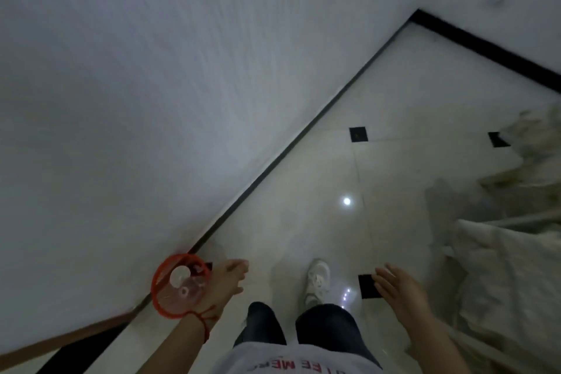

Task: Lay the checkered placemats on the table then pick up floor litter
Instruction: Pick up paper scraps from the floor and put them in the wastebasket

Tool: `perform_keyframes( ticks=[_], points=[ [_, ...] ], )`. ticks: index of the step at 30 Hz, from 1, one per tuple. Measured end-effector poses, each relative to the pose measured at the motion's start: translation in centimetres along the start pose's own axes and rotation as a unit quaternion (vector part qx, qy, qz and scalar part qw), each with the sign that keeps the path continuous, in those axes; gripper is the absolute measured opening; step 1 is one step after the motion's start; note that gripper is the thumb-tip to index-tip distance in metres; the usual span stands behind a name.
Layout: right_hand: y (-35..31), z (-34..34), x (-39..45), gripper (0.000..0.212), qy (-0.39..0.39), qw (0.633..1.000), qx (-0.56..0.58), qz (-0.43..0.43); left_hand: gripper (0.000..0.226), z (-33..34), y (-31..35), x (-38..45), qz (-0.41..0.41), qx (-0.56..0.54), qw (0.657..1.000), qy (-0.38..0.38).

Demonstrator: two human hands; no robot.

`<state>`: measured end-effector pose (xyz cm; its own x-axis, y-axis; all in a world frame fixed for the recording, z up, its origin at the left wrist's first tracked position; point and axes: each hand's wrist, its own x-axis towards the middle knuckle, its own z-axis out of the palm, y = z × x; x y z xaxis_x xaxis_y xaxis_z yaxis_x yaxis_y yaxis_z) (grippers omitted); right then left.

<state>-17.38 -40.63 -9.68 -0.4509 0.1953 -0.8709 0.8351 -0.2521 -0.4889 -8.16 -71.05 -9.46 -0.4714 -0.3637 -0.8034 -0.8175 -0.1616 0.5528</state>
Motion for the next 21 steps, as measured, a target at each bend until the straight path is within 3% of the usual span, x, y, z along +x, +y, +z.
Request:
perform_keyframes(
  ticks=[10, 21],
  points=[
    [-13.5, -4.5, 4.8, 0.038, 0.035, 0.999, 0.028, 0.005, 0.013, 12.9, 15.6, 4.8, 0.057, 0.077, 0.995, -0.034],
    [-29.4, -2.8, 15.0, 0.035, 0.061, 0.995, 0.073, -0.004, 0.017, 23.5, 30.5, 16.2, 0.022, 0.117, 0.991, -0.059]
  ],
)
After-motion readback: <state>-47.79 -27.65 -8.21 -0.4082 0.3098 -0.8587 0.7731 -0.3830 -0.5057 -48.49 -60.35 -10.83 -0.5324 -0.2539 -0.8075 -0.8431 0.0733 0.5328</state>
